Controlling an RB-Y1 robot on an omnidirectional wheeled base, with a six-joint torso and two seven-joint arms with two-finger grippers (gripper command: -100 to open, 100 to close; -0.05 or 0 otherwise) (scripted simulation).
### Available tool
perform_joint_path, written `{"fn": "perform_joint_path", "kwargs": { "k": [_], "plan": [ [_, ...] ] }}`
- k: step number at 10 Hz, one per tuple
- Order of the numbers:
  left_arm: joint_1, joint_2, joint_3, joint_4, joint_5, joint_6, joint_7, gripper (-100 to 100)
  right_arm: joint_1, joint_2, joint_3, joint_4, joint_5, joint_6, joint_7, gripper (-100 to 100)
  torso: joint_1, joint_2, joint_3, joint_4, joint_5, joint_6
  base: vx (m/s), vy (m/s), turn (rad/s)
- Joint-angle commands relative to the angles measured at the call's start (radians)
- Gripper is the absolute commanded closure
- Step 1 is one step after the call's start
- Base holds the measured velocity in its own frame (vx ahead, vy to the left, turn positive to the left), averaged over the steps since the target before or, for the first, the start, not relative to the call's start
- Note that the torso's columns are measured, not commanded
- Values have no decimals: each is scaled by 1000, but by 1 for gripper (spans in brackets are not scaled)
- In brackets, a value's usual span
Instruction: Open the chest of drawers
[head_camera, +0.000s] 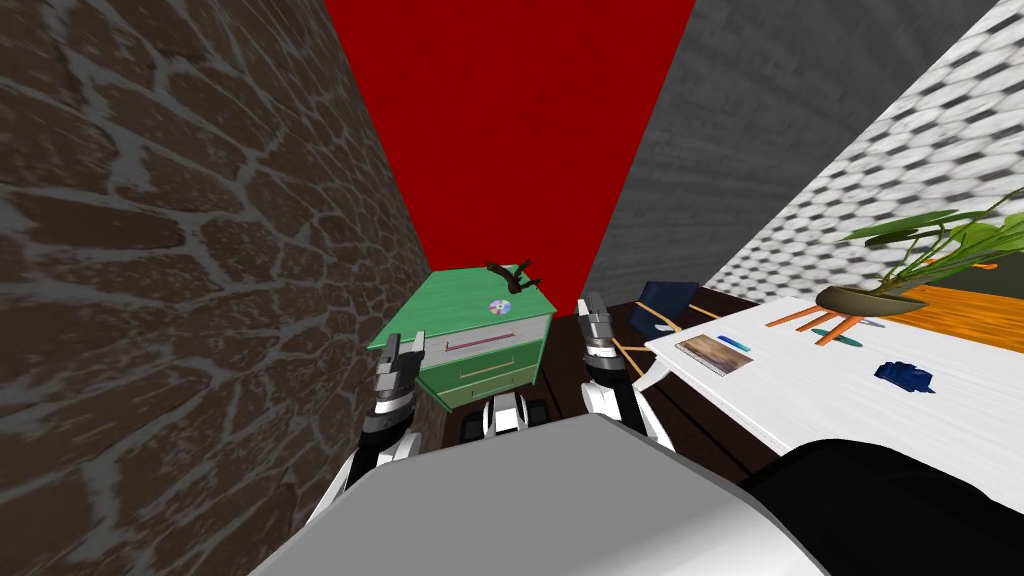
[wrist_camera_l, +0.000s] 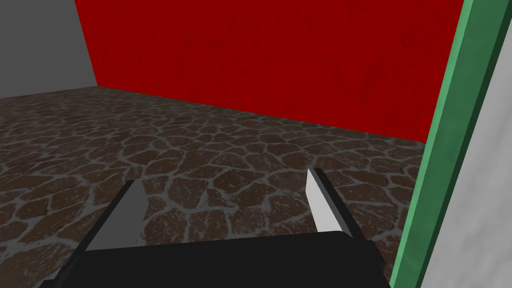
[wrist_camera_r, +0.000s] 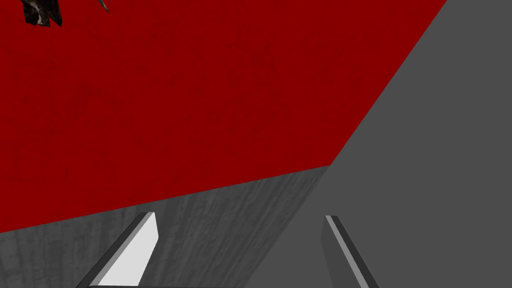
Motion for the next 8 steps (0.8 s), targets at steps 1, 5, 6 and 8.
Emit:
{"fn": "perform_joint_path", "kwargs": {
  "k": [1, 5, 6, 8],
  "plan": [
    [-8, 8, 4, 57, -1, -45, 3, -100, 0, 0, 0, 0, 0, 0, 0, 0, -1, -1, -1, 0, 0, 0, 33, -39, 4],
    [-19, 17, 10, 178, -4, -141, 8, -100, 0, 0, 0, 0, 0, 0, 0, 0, -2, -2, -1, -1, -1, 0, 45, -49, 6],
    [-23, 18, 13, 212, -4, -174, 10, -100, 0, 0, 0, 0, 0, 0, 0, 0, -1, -1, -1, 0, 0, 0, 36, -39, 6],
    [-27, 19, 15, 262, -5, -208, 11, -100, 0, 0, 0, 0, 0, 0, 0, 0, 1, -1, -1, -1, 1, 1, 26, -32, 4]
  ]
}}
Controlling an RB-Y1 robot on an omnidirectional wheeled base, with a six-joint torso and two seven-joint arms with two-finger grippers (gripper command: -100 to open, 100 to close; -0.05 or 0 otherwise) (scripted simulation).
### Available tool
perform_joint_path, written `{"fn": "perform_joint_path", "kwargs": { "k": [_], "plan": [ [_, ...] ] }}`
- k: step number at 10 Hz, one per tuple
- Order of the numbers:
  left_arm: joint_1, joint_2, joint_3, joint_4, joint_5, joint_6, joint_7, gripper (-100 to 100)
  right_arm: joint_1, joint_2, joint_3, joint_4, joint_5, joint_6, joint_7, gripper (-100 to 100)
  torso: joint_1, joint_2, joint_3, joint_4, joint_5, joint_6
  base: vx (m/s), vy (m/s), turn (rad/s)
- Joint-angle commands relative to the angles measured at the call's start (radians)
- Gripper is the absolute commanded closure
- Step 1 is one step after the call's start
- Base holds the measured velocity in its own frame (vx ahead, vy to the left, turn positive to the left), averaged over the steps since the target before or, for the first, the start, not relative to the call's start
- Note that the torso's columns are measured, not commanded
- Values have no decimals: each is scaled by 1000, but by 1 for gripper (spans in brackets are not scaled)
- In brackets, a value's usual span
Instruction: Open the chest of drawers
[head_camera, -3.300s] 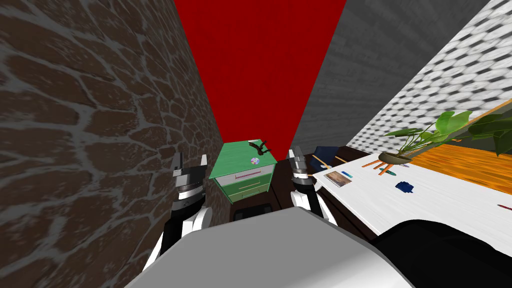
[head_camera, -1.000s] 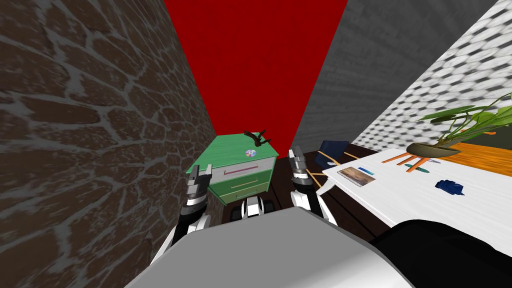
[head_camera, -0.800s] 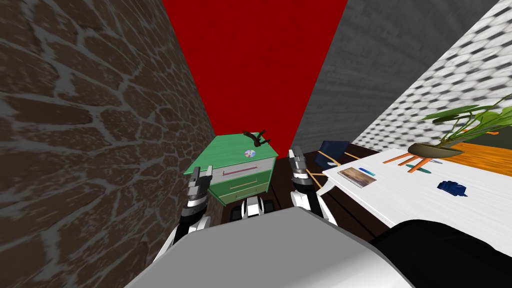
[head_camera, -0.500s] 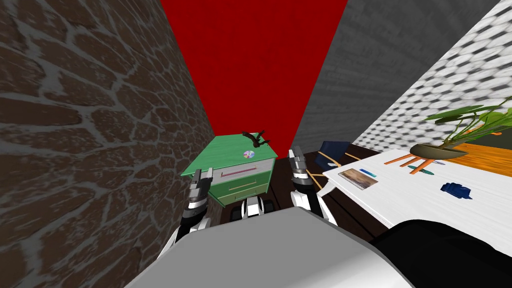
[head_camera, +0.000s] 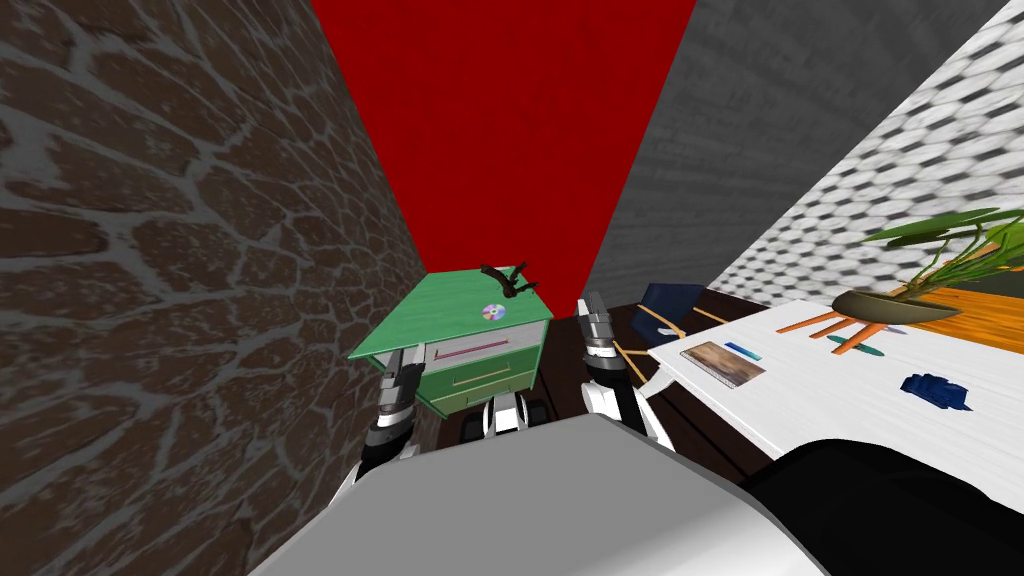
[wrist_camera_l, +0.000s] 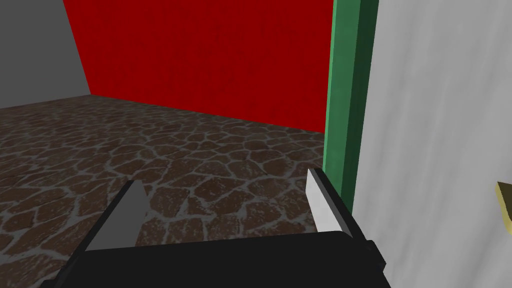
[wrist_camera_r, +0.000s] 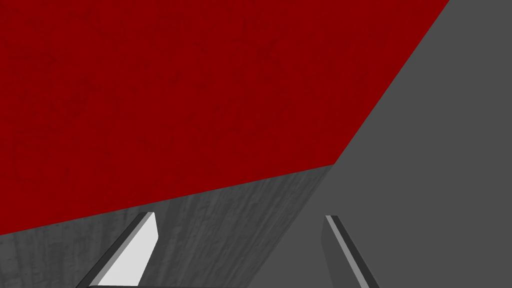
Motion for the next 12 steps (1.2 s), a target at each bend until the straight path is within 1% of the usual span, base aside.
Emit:
{"fn": "perform_joint_path", "kwargs": {
  "k": [1, 2, 3, 4, 5, 6, 7, 8, 9, 10, 11, 12],
  "plan": [
    [-11, 2, 7, 78, -1, -68, 5, -100, 0, 0, 0, 0, 0, 0, 0, 0, -1, -1, -1, 0, -1, 0, 44, -56, 18],
    [-11, 2, 7, 97, -1, -68, 5, -100, 0, 0, 0, 0, 0, 0, 0, 0, -3, -3, -2, -1, -1, 0, 41, -38, 14],
    [-15, 1, 9, 125, -2, -101, 7, -100, 0, 0, 0, 0, 0, 0, 0, 0, -2, -4, -2, -1, 0, 1, 35, -23, 7],
    [-15, 1, 9, 143, -2, -101, 7, -100, 0, 0, 0, 0, 0, 0, 0, 0, 0, -6, -3, -2, 1, 2, 23, -30, -4],
    [-20, -1, 11, 173, -3, -133, 9, -100, 0, 0, 0, 0, 0, 0, 0, 0, 0, -6, -3, -2, 1, 1, 31, -43, 7],
    [-20, -1, 11, 188, -3, -133, 9, -100, 0, 0, 0, 0, 0, 0, 0, 0, -1, -7, -4, -2, 1, 1, 38, -38, 3],
    [-25, -4, 14, 223, -4, -165, 10, -100, 0, 0, 0, 0, 0, 0, 0, 0, -1, -6, -4, -2, 0, 1, 48, -41, -11],
    [-25, -4, 14, 234, -4, -165, 10, -100, 0, 0, 0, 0, 0, 0, 0, 0, -2, -3, -2, -1, -1, 0, 37, -30, 1],
    [-30, -7, 16, 276, -5, -196, 12, -100, 0, 0, 0, 0, 0, 0, 0, 0, -1, 0, 0, 1, -1, -1, 40, -26, 18],
    [-30, -7, 16, 279, -5, -196, 12, -100, 0, 0, 0, 0, 0, 0, 0, 0, 0, -1, 1, -2, 2, 0, 28, -23, 11],
    [-34, -11, 18, 312, -6, -226, 13, -100, 0, 0, 0, 0, 0, 0, 0, 0, 0, -3, 0, -4, 3, 1, 17, -33, 4],
    [-34, -11, 18, 323, -6, -226, 13, -100, 0, 0, 0, 0, 0, 0, 0, 0, 0, -5, -1, -6, 5, 2, 11, -33, 3]
  ]
}}
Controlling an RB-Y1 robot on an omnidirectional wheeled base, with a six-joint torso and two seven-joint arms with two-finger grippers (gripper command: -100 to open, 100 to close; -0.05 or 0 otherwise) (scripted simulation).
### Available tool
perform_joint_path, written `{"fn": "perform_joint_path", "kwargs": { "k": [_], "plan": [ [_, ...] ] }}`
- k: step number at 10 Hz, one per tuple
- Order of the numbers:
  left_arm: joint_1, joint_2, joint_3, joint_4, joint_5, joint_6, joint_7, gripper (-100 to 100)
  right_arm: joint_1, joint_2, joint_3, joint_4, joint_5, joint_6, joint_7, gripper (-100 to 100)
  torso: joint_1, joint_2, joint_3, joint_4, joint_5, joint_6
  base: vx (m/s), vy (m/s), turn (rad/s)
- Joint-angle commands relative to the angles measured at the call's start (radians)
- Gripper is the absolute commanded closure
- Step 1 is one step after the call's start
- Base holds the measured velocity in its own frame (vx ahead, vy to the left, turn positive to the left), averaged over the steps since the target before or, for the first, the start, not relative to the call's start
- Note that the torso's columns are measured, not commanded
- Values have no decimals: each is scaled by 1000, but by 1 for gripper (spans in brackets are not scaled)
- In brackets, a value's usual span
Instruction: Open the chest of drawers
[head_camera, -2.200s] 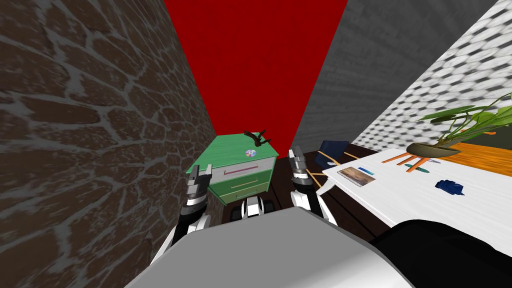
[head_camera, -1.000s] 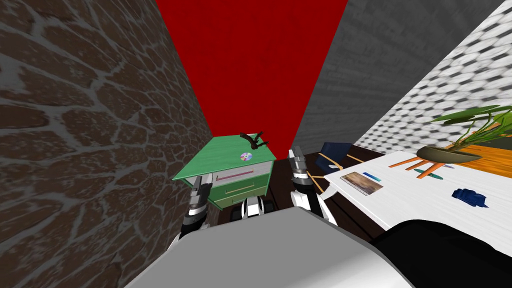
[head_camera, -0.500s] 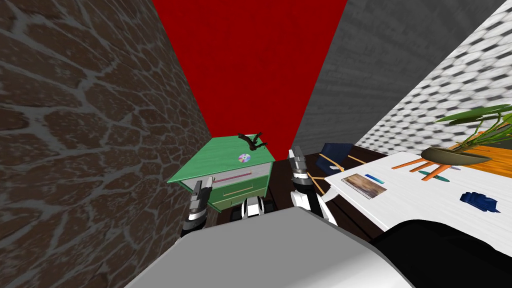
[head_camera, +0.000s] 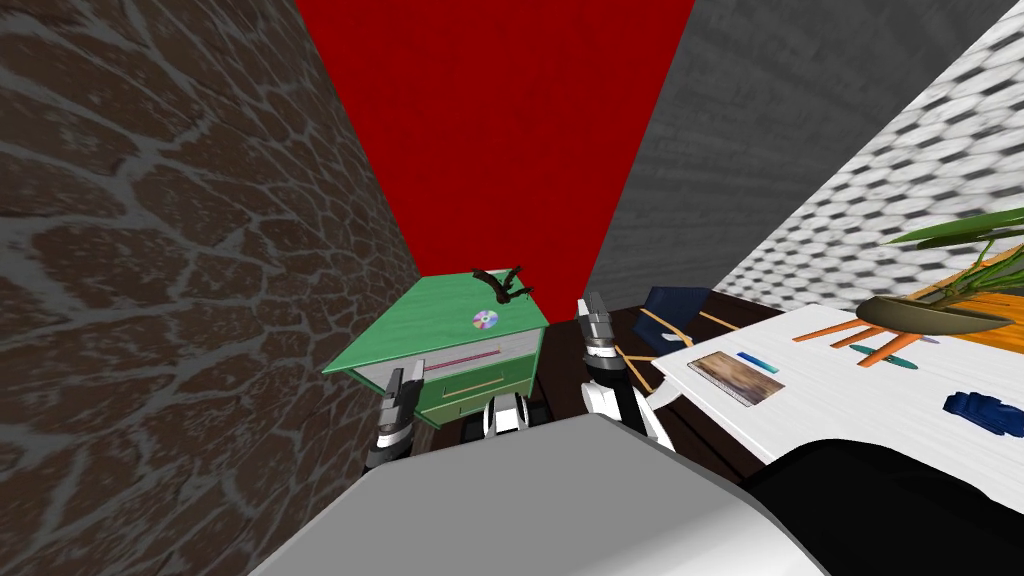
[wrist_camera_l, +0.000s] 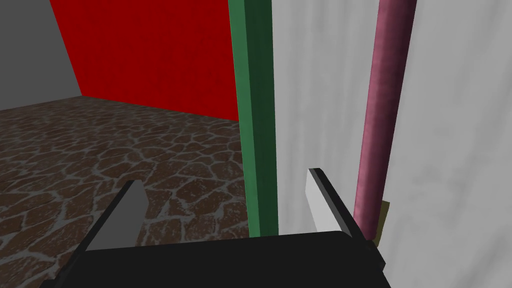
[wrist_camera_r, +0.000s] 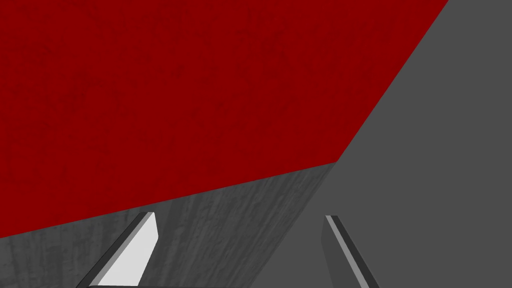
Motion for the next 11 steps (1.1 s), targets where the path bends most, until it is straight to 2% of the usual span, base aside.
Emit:
{"fn": "perform_joint_path", "kwargs": {
  "k": [1, 2, 3, 4, 7, 9, 10, 11],
  "plan": [
    [6, -5, -6, 35, -4, -10, 1, -100, 0, 0, 0, 0, 0, 0, 0, 0, 0, -1, -1, 0, 0, 0, 9, -16, 2],
    [6, -5, -6, 35, -4, -10, 1, -100, 0, 0, 0, 0, 0, 0, 0, 0, 1, -2, -1, 0, 0, 0, 6, 1, 9],
    [1, -10, -3, 72, -5, -39, 2, -100, 0, 0, 0, 0, 0, 0, 0, 0, 1, -3, -1, -1, 1, 1, 25, -12, 4],
    [1, -10, -3, 78, -5, -39, 2, -100, 0, 0, 0, 0, 0, 0, 0, 0, 1, -5, -2, -4, 3, 1, 28, -21, 12],
    [-7, -22, 1, 149, -7, -96, 5, -100, 0, 0, 0, 0, 0, 0, 0, 0, 0, -7, -3, -5, 3, 3, 26, -34, 7],
    [-7, -22, 1, 161, -7, -96, 5, -100, 0, 0, 0, 0, 0, 0, 0, 0, -1, -6, -2, -5, 3, 3, 23, -21, -2],
    [-12, -29, 3, 187, -8, -123, 7, -100, 0, 0, 0, 0, 0, 0, 0, 0, 0, -5, -2, -4, 3, 3, 9, -14, 26],
    [-12, -29, 3, 200, -8, -123, 7, -100, 0, 0, 0, 0, 0, 0, 0, 0, 0, -5, -1, -4, 3, 2, 8, -15, 29]
  ]
}}
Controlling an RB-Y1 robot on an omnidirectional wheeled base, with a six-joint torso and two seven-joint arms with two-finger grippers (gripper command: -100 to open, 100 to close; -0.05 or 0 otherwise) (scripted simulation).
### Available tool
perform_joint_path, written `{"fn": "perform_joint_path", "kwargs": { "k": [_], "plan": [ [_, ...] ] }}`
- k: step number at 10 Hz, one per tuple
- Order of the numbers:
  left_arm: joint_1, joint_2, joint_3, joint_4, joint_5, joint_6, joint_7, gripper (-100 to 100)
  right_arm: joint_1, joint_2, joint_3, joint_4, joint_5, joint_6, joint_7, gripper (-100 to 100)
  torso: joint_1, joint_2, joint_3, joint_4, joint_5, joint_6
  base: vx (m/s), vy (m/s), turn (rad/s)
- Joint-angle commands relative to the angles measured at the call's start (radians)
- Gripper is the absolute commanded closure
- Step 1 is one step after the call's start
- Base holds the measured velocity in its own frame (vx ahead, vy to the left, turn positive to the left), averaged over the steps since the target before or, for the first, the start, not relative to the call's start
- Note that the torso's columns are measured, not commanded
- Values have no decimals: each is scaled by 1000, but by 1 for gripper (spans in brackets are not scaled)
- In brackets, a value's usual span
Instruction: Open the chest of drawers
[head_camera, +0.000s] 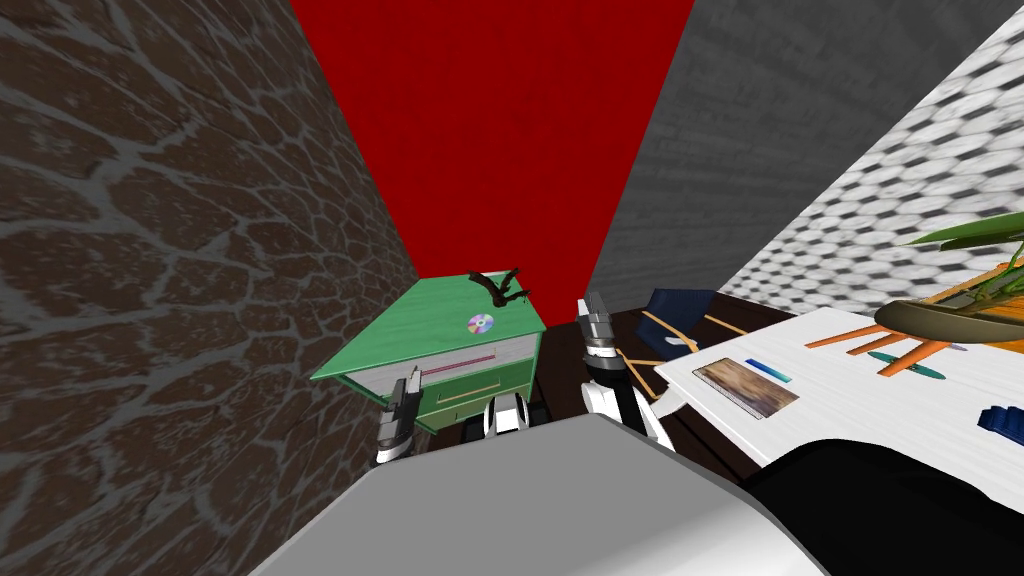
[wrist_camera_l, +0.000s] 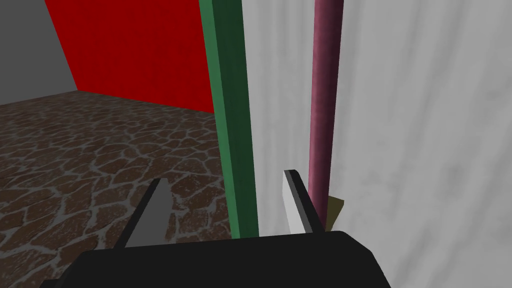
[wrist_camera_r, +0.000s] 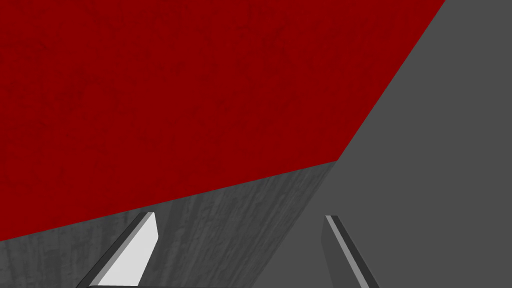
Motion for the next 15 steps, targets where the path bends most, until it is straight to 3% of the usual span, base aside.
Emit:
{"fn": "perform_joint_path", "kwargs": {
  "k": [1, 3, 6, 8, 15],
  "plan": [
    [-1, -15, -8, 83, -8, -29, 1, -100, 0, 0, 0, 0, 0, 0, 0, 0, 0, -1, 0, -1, 1, 0, 6, -14, 24],
    [-8, -28, -4, 154, -9, -78, 4, -100, 0, 0, 0, 0, 0, 0, 0, 0, 1, -1, 0, -1, 1, -1, 14, -20, 54],
    [-12, -36, -2, 186, -10, -100, 5, -100, 0, 0, 0, 0, 0, 0, 0, 0, 0, 0, -1, 3, -3, -1, 5, -33, 12],
    [-18, -56, 1, 244, -11, -141, 7, -100, 0, 0, 0, 0, 0, 0, 0, 0, -1, 8, 2, 10, -8, -4, 9, -24, 35],
    [-18, -56, 1, 244, -11, -141, 7, -100, 0, 0, 0, 0, 0, 0, 0, 0, -2, 10, 2, 10, -9, -5, 2, -3, 8]
  ]
}}
